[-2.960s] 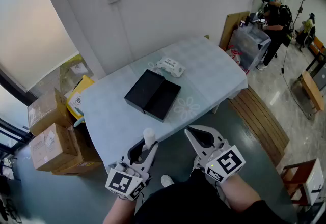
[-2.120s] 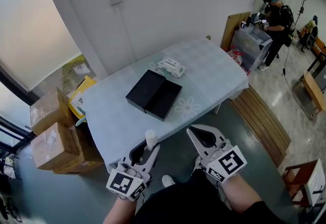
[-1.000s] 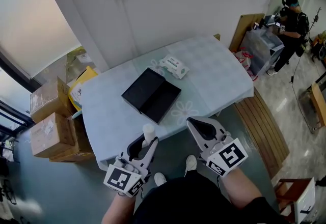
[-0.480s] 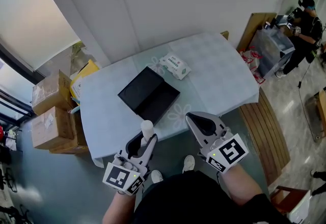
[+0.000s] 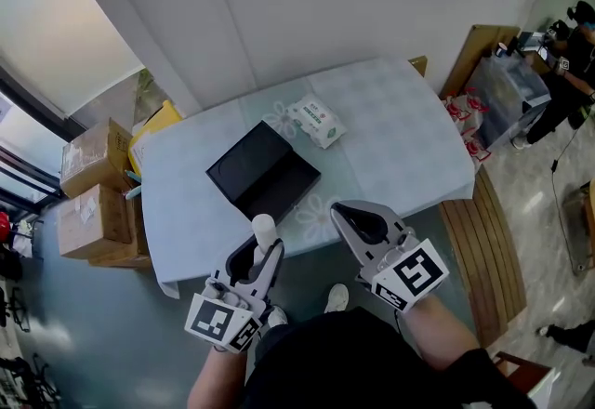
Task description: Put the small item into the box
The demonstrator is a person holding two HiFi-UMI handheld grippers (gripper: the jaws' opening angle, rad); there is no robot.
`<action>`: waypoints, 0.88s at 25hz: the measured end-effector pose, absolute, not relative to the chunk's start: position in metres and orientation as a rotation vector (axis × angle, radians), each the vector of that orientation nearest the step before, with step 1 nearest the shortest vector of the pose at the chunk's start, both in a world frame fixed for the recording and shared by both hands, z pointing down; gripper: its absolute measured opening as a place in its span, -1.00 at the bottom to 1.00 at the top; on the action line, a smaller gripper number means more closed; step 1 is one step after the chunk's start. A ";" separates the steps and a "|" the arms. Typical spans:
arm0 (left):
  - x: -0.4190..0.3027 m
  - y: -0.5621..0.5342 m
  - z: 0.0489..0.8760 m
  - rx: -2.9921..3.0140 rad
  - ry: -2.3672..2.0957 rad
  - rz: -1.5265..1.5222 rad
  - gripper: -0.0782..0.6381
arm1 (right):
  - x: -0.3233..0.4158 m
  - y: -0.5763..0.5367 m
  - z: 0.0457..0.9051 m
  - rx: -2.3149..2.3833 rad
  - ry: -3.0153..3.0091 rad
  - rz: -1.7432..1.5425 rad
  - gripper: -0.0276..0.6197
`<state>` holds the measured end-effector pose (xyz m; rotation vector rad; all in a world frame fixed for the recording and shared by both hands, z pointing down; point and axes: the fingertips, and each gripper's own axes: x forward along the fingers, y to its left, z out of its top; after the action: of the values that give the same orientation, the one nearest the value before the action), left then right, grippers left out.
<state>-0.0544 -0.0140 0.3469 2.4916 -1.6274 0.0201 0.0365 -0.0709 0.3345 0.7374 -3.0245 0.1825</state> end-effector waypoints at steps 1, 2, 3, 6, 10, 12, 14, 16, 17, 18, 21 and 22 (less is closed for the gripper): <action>-0.053 -0.016 0.347 2.486 -1.636 0.022 -0.41 | 0.037 -0.073 0.335 0.725 -3.026 0.184 -0.89; -0.051 -0.018 0.347 2.480 -1.645 0.025 -0.41 | 0.038 -0.076 0.336 0.714 -3.029 0.187 -0.89; -0.050 -0.019 0.347 2.473 -1.654 0.029 -0.41 | 0.039 -0.078 0.336 0.704 -3.031 0.190 -0.89; -0.047 -0.024 0.346 2.455 -1.684 0.041 -0.41 | 0.042 -0.084 0.337 0.676 -3.038 0.198 -0.89; -0.045 -0.029 0.348 2.440 -1.709 0.063 -0.41 | 0.044 -0.089 0.339 0.647 -3.050 0.206 -0.89; -0.044 -0.032 0.350 2.439 -1.715 0.080 -0.41 | 0.045 -0.093 0.341 0.642 -3.055 0.211 -0.89; -0.044 -0.036 0.352 2.439 -1.721 0.099 -0.41 | 0.045 -0.095 0.343 0.641 -3.057 0.218 -0.89; -0.047 -0.039 0.353 2.436 -1.729 0.113 -0.41 | 0.045 -0.097 0.345 0.641 -3.054 0.228 -0.89; -0.049 -0.042 0.354 2.433 -1.731 0.117 -0.41 | 0.044 -0.098 0.346 0.642 -3.052 0.231 -0.89; -0.051 -0.045 0.355 2.432 -1.731 0.119 -0.41 | 0.043 -0.100 0.347 0.644 -3.049 0.234 -0.89; -0.058 -0.056 0.361 2.430 -1.723 0.134 -0.41 | 0.040 -0.106 0.351 0.656 -3.035 0.238 -0.89; -0.060 -0.060 0.365 2.429 -1.720 0.143 -0.41 | 0.039 -0.108 0.353 0.662 -3.029 0.240 -0.89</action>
<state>-0.0604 -0.0597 0.3646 2.4292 -1.7197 0.1434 0.0387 -0.1085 0.3532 0.6624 -3.0294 0.2397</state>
